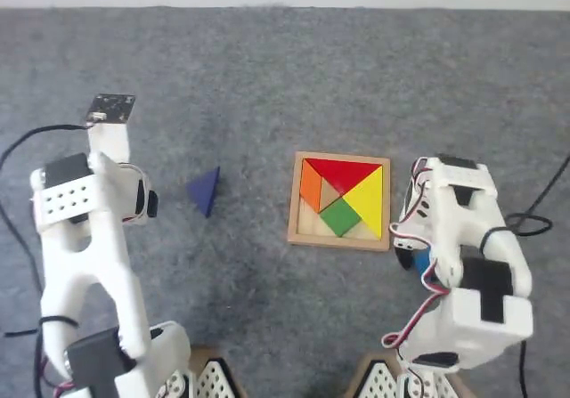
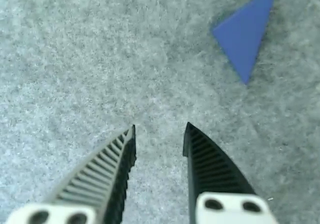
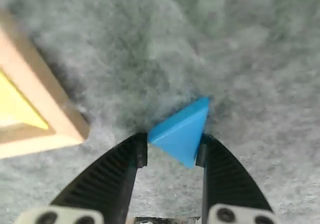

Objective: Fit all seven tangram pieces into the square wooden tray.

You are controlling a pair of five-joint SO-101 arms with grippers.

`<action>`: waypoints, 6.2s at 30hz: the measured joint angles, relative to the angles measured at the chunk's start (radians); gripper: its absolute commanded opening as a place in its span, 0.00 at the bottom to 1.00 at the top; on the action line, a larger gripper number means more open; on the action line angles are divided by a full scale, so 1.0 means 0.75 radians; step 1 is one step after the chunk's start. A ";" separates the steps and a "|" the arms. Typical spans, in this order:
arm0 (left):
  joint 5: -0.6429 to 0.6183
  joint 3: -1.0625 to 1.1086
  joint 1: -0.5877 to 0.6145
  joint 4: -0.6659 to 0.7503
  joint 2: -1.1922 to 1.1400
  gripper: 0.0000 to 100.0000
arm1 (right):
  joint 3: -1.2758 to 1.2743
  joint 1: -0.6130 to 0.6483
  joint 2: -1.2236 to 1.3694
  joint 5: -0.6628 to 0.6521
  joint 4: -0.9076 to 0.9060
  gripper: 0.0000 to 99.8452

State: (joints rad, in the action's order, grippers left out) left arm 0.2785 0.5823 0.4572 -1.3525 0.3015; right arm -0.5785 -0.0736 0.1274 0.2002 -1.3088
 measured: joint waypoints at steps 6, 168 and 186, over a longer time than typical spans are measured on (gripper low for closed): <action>0.000 0.000 0.000 0.000 0.000 0.16 | 0.014 0.002 0.020 0.037 0.002 0.18; -0.121 0.550 -0.180 0.495 -0.004 0.16 | 0.027 -0.121 -0.376 -2.357 -0.055 0.06; -0.121 0.520 -0.180 0.393 -0.004 0.16 | 0.683 0.475 0.155 -1.401 -0.170 0.01</action>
State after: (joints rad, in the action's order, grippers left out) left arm 0.1880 0.9720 0.3222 -1.0579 0.2984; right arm -0.0660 0.2823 0.2440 -0.8508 -1.4362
